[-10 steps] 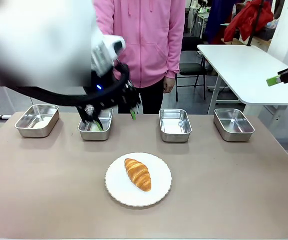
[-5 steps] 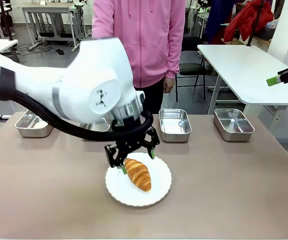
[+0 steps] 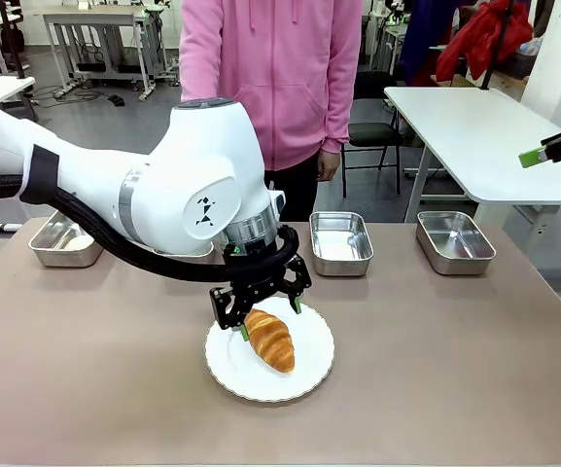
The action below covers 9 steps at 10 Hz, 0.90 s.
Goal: Place the bread in the container.
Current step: Place the Butter Roll into the Airtight Container indicated by the human.
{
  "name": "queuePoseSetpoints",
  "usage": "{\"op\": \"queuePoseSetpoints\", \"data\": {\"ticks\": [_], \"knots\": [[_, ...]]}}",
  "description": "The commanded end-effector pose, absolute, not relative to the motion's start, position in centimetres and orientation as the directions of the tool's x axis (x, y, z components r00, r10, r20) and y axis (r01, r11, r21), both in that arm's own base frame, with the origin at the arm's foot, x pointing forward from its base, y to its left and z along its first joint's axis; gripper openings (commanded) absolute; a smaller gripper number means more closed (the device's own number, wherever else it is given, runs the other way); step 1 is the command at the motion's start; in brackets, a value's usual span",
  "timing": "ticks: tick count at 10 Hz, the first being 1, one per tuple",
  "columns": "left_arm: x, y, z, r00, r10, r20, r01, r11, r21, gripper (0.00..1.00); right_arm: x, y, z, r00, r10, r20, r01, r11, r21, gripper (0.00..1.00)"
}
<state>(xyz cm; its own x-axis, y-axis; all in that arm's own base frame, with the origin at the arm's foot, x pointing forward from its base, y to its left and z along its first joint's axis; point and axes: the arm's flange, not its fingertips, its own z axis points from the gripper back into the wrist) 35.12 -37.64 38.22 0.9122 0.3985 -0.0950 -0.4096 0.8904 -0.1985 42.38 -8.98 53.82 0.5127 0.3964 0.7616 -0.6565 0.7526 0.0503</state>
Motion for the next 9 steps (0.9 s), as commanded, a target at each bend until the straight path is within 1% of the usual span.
{"op": "queuePoseSetpoints", "data": {"ticks": [1, 2, 5, 9], "knots": [[36.1, -37.5, 37.8, 0.903, 0.419, -0.091, -0.429, 0.888, -0.166, 1.00, 42.5, -9.0, 53.9, 0.495, 0.391, 0.776, -0.667, 0.743, 0.051, 1.00], [37.2, -37.4, 36.8, 0.900, 0.417, -0.129, -0.434, 0.885, -0.168, 1.00, 42.5, -9.0, 53.9, 0.495, 0.391, 0.776, -0.667, 0.743, 0.051, 1.00], [38.5, -37.5, 36.0, 0.907, 0.400, -0.130, -0.419, 0.891, -0.177, 1.00, 42.5, -9.0, 53.9, 0.495, 0.391, 0.776, -0.667, 0.743, 0.051, 1.00], [39.7, -38.1, 33.8, 0.900, 0.392, -0.189, -0.418, 0.900, -0.123, 1.00, 42.5, -9.0, 53.9, 0.495, 0.391, 0.776, -0.667, 0.743, 0.051, 1.00]]}}
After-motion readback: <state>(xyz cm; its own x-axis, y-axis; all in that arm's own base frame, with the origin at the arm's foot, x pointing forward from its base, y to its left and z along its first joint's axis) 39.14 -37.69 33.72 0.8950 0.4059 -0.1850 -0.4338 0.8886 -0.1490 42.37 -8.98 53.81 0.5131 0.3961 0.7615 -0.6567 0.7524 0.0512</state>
